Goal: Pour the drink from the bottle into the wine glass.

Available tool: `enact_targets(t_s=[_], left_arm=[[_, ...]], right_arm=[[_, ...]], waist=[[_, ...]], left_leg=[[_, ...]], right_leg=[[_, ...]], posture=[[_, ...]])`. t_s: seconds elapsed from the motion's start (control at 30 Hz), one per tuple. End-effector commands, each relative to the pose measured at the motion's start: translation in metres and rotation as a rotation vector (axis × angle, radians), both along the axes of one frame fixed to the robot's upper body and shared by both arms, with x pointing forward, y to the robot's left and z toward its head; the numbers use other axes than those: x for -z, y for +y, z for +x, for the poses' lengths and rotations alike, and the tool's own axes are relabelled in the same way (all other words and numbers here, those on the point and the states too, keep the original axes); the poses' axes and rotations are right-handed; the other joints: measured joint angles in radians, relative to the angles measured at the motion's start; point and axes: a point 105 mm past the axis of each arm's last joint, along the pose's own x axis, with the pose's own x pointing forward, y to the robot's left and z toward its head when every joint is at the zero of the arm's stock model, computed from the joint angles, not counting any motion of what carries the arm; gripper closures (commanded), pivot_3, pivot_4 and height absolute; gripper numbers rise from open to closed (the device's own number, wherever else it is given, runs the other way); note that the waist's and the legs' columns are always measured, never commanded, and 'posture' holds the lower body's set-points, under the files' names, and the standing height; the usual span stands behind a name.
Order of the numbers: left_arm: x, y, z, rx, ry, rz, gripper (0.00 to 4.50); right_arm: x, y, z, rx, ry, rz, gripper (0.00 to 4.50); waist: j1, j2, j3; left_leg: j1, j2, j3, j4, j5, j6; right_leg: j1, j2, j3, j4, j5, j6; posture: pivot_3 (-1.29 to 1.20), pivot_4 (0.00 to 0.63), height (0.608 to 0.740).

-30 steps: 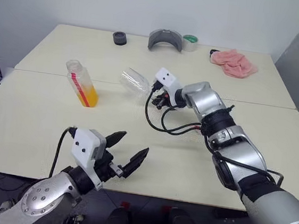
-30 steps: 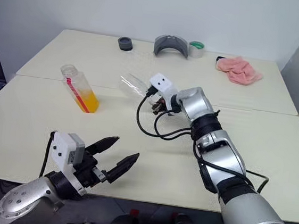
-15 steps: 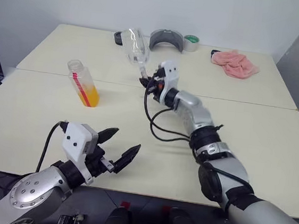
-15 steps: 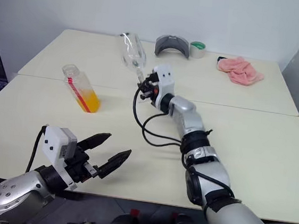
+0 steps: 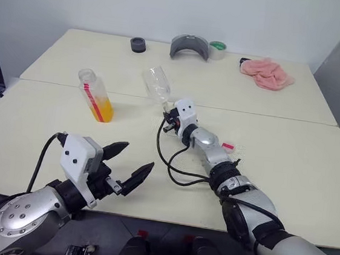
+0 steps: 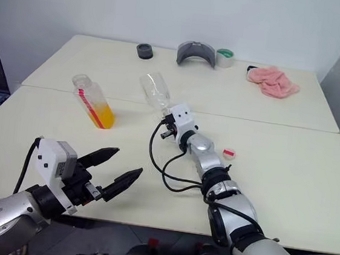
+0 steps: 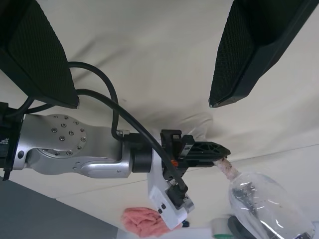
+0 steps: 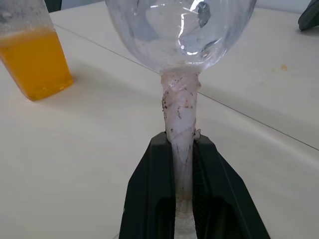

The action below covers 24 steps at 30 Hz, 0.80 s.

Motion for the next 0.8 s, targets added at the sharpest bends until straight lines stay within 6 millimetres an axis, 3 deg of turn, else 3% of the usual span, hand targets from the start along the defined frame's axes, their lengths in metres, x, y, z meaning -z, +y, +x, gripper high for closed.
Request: enact_targets(t_s=[0.03,0.23,0.4,0.63,0.8], left_arm=[[-0.006,-0.001,-0.002,0.010,-0.040,-0.003,0.00],[-0.003,-0.002,-0.002,0.007,-0.039,-0.015,0.00],[-0.003,-0.004,-0.001,0.006,-0.041,-0.021,0.00],[-0.006,-0.005,0.005,0.016,-0.061,-0.018,0.00],[-0.007,-0.006,0.005,0.007,-0.069,-0.021,0.00]], right_arm=[[0.053,-0.037,-0.005,0.061,0.198,-0.121,4.38],[0.056,-0.067,-0.019,0.060,0.267,-0.172,4.38],[0.051,-0.072,-0.029,0.030,0.252,-0.209,4.38],[0.001,-0.060,-0.010,-0.088,0.096,-0.289,4.38],[-0.009,-0.061,-0.001,-0.080,0.081,-0.269,4.38]], waist=[[0.011,0.001,-0.001],[0.032,0.004,-0.010],[0.038,0.005,-0.016],[0.019,0.006,-0.015],[0.016,0.007,-0.014]], left_leg=[[0.002,0.000,-0.001,0.000,0.000,0.000],[0.008,-0.002,-0.005,-0.002,-0.001,0.000],[0.009,-0.002,-0.004,-0.002,-0.001,0.000],[0.014,0.000,-0.001,-0.003,-0.001,0.000],[0.014,0.001,-0.001,-0.003,-0.001,0.000]], right_leg=[[0.003,0.000,0.000,-0.001,0.000,0.000],[0.016,-0.001,-0.003,-0.015,0.000,0.001],[0.017,-0.001,-0.003,-0.016,0.000,0.001],[0.020,0.003,-0.001,-0.016,0.000,0.002],[0.019,0.003,0.000,-0.015,0.000,0.001]], posture=[[0.00,0.150,0.740],[0.00,0.150,0.740],[0.00,0.150,0.740],[0.00,0.150,0.740],[0.00,0.150,0.740]])
